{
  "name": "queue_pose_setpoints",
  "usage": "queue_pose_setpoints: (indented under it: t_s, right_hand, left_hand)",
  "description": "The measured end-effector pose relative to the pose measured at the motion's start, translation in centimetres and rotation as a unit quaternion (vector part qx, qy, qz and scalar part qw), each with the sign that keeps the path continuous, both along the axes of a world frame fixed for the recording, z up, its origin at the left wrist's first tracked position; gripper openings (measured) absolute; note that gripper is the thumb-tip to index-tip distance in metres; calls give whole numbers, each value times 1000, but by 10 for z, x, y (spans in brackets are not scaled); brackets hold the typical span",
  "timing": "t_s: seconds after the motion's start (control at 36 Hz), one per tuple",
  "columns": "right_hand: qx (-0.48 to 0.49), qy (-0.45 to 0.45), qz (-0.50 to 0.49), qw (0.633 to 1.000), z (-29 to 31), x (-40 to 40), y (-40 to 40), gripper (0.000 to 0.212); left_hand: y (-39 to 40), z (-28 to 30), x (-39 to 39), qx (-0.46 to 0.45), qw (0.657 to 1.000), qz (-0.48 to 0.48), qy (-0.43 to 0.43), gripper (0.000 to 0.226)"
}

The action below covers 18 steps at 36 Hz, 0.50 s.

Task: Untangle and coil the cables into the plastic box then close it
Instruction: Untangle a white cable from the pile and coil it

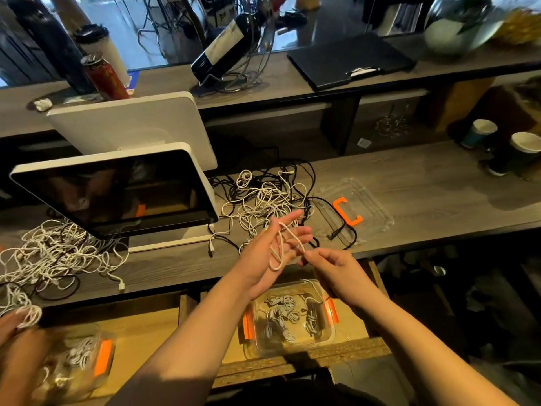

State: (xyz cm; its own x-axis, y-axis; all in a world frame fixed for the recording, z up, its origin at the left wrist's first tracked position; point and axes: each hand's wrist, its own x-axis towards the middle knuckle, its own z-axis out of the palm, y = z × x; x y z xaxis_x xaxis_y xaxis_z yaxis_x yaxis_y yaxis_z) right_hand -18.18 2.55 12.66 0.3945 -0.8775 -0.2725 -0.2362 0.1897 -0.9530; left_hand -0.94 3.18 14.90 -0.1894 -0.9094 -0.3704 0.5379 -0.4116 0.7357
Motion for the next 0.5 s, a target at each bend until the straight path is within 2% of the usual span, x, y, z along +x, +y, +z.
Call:
queue_pose_setpoints:
  t_s: [0.14,0.31,0.5]
  right_hand:
    - [-1,20,18,1000,-5,-7,3,32]
    - [7,21,22,1000,-11,-12,6,34]
    - [-11,66,45,997,-12,-15,13,34]
  left_hand:
    - [-5,-1,-12,11,995,65,75,48]
    - [-10,-7,-33,11,994,105,28,48]
    - [-17,-13,-49,39,991,129,-22,46]
